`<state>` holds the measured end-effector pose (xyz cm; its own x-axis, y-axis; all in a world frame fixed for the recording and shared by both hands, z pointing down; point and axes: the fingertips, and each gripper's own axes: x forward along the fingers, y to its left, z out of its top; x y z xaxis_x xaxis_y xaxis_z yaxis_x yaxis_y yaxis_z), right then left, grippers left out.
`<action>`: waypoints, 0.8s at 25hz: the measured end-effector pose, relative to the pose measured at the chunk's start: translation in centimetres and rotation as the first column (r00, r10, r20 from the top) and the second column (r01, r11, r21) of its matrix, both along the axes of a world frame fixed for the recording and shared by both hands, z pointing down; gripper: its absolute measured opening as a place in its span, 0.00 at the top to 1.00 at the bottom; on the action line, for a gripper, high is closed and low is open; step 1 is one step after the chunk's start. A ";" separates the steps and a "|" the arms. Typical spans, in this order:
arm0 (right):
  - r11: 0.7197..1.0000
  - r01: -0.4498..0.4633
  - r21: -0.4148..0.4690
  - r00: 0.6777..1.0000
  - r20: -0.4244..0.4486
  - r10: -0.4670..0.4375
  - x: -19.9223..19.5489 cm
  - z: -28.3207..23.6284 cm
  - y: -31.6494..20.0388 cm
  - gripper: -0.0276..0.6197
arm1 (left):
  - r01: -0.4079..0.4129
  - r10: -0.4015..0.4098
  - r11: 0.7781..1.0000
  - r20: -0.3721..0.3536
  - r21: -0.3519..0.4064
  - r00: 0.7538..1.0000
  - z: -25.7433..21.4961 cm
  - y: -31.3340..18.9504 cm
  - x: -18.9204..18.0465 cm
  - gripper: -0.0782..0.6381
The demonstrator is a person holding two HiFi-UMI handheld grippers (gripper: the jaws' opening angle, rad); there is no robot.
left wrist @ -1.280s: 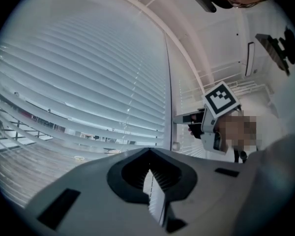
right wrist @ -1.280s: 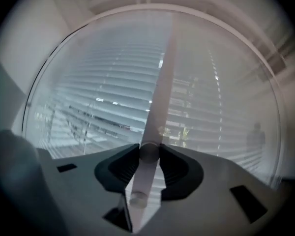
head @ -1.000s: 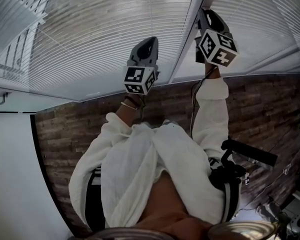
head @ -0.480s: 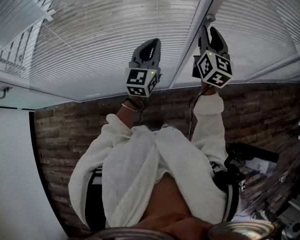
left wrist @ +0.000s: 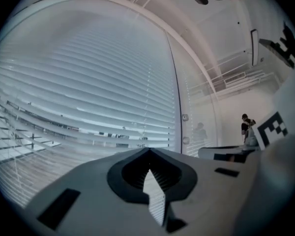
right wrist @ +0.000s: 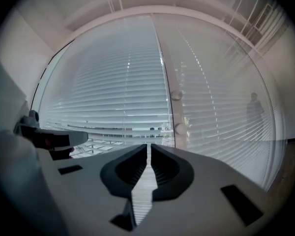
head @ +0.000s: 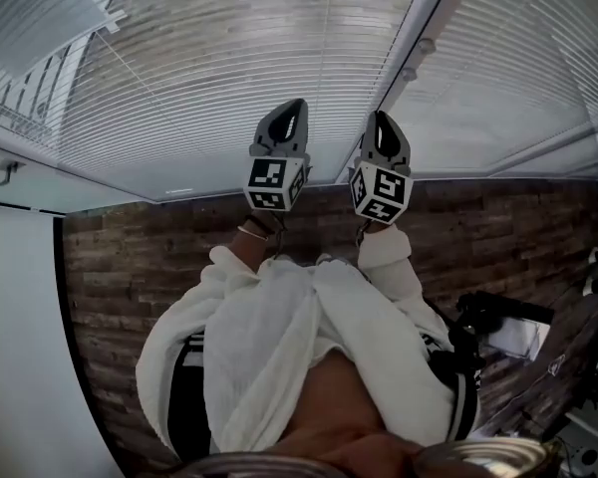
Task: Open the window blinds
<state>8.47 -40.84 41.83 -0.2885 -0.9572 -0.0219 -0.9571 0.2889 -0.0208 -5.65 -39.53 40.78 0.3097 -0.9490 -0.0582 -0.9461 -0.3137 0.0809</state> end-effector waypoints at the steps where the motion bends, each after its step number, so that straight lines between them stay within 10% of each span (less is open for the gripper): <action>1: 1.000 0.002 -0.004 1.000 -0.013 -0.002 -0.1 0.4 0.3 0.91 | 0.002 -0.002 1.000 -0.010 -0.022 1.000 0.8 0.3 -0.4 0.89; 20: 1.000 -0.008 0.018 1.000 -0.021 0.009 -0.1 -1.2 1.2 0.94 | -0.032 0.032 0.999 -0.032 -0.014 0.999 0.1 1.6 0.4 0.89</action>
<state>8.41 -39.67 40.60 -0.2810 -0.9591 -0.0328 -0.9597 0.2810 0.0040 -5.26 -37.95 40.87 0.3381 -0.9395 -0.0549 -0.9325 -0.3423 0.1150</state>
